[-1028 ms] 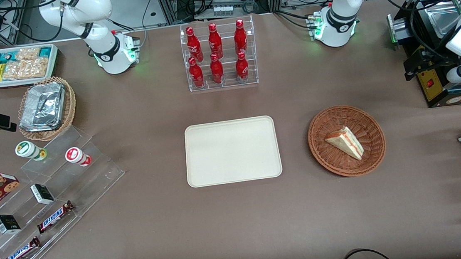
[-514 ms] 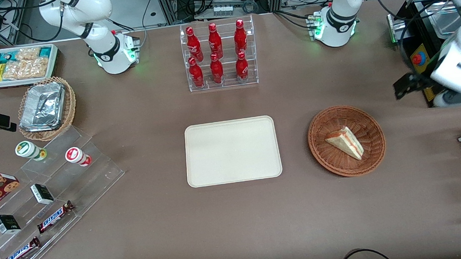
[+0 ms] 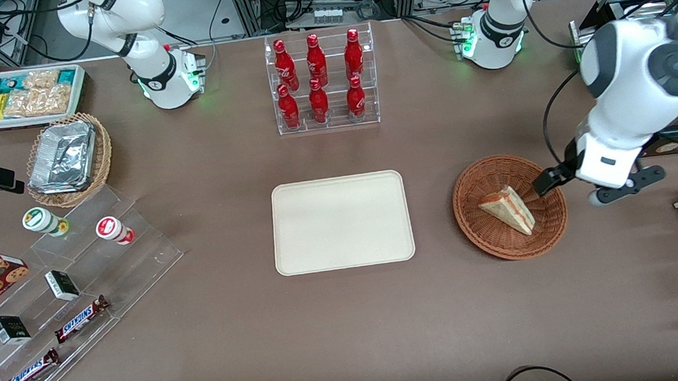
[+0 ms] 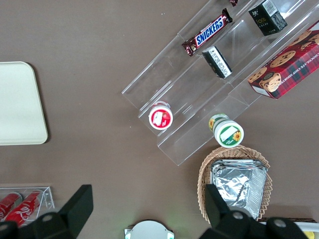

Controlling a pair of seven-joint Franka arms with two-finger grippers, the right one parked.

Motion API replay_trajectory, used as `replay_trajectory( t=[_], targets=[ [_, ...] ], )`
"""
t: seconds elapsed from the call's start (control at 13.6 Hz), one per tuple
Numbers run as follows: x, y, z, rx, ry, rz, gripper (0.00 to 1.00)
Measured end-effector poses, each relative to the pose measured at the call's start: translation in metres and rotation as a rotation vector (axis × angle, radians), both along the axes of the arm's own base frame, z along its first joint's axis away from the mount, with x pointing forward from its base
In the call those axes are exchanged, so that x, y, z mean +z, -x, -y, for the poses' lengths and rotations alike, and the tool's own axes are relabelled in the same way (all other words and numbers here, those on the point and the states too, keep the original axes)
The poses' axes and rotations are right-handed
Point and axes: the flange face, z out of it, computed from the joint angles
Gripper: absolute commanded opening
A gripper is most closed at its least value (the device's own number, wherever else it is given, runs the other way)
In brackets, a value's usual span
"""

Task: Place sandwich from basket to tray
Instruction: 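Move the left gripper down over the sandwich in the wicker basket, then grasp the wrapped sandwich with the left gripper and lift it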

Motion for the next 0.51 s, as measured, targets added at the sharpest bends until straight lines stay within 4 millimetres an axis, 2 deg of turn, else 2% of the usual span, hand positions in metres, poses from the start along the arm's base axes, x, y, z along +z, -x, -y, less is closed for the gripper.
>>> replay_trajectory(
  t=[0.29,0.51],
  targets=[
    [-0.054,0.02,0.02,0.167,0.029,0.045,1.0],
    [-0.083,0.029,0.04,0.211,0.03,0.015,1.0]
  ],
)
